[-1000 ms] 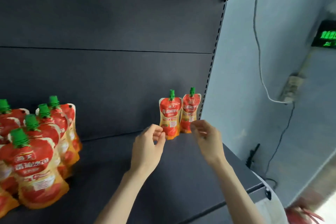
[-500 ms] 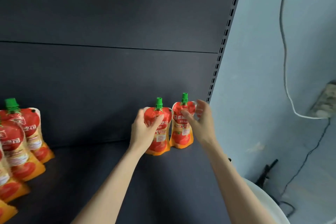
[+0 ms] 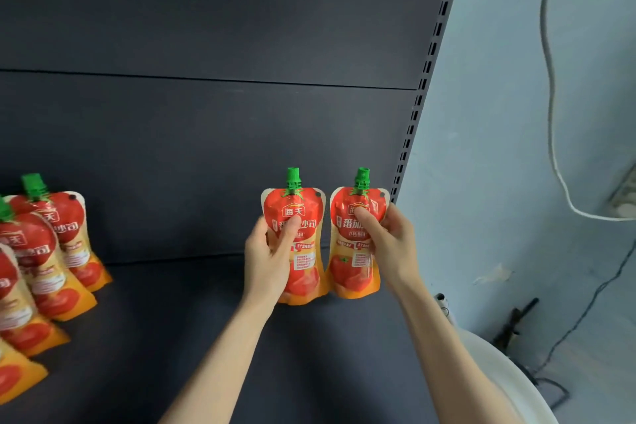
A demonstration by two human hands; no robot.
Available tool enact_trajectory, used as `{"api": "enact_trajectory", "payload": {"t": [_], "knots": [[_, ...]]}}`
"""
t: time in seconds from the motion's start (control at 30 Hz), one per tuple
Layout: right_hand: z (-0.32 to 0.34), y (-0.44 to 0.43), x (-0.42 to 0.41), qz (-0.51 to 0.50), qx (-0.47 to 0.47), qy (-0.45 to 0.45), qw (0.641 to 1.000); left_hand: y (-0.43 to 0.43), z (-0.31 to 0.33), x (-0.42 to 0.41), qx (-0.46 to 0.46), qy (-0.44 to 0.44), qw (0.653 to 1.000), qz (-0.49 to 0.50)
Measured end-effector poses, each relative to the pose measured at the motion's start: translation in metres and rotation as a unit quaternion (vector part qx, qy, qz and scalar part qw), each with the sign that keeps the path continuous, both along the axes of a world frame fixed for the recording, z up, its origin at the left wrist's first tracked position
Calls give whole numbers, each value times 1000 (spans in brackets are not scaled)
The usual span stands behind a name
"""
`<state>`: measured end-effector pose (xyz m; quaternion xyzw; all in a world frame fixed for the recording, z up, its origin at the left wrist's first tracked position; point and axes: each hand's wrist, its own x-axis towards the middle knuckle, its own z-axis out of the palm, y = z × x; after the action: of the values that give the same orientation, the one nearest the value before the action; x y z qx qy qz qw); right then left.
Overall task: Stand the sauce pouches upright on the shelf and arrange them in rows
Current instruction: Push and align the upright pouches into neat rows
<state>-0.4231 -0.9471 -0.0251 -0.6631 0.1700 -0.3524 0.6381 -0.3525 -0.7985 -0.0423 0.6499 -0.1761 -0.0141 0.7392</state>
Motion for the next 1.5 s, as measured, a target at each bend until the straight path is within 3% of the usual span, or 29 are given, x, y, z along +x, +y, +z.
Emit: {"api": "enact_trajectory", "payload": {"t": [0.37,0.63,1.07,1.5], "knots": [[1,116,-115,123,37,-44,991,117,4,-145,-5,-2,997,74],[6,226,-131,189,26,-34,981,233,11,-181,-13,-23,989,147],[-13,425,-88,169,43,-25,984,427,0,-138,-29,9,992,121],[-7,444,2,132,51,-36,989,457,3,-21,-16,27,995,90]]}}
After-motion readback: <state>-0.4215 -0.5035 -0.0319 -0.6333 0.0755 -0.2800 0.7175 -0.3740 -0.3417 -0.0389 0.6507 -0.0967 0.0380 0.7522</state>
